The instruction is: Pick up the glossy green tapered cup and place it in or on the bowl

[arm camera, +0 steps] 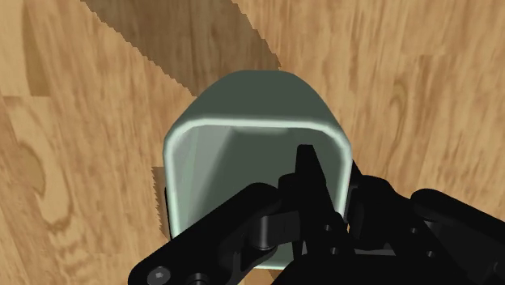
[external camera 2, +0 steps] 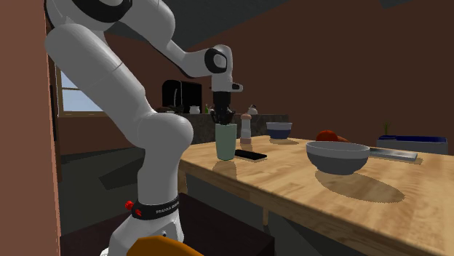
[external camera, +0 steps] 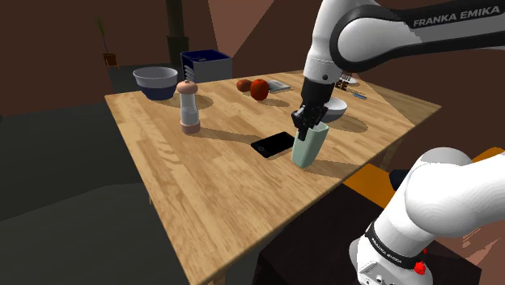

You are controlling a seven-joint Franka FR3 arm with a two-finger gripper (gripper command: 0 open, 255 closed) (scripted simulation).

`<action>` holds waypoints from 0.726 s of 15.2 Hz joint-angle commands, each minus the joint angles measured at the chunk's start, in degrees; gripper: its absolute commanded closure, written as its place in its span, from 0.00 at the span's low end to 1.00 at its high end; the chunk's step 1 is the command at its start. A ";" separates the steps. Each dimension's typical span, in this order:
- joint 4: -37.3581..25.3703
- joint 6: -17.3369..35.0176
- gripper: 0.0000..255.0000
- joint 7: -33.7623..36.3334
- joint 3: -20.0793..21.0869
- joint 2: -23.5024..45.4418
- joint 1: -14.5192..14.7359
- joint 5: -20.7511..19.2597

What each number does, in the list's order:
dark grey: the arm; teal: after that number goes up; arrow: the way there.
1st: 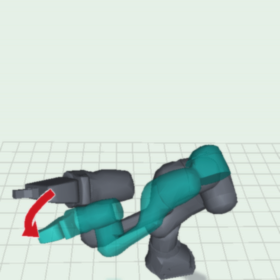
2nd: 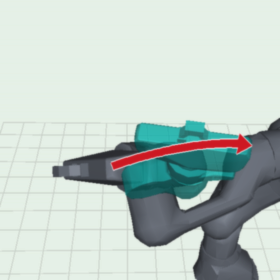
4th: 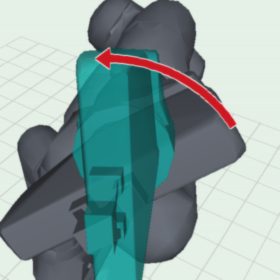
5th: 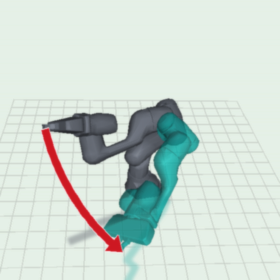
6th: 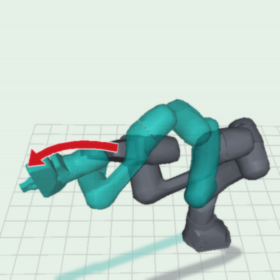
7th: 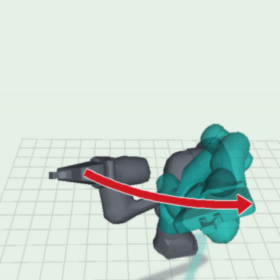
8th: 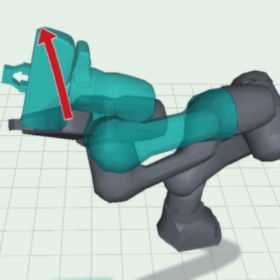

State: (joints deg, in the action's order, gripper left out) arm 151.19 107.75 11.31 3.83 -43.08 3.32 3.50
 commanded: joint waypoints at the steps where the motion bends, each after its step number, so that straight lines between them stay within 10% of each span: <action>1: 0.06 -0.02 1.00 0.01 0.01 -0.01 -0.02 -0.03; 11: -7.40 -7.89 1.00 0.14 -0.31 -0.42 -0.16 -0.34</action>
State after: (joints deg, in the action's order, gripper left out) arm 144.65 100.53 11.57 3.66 -43.70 3.25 3.27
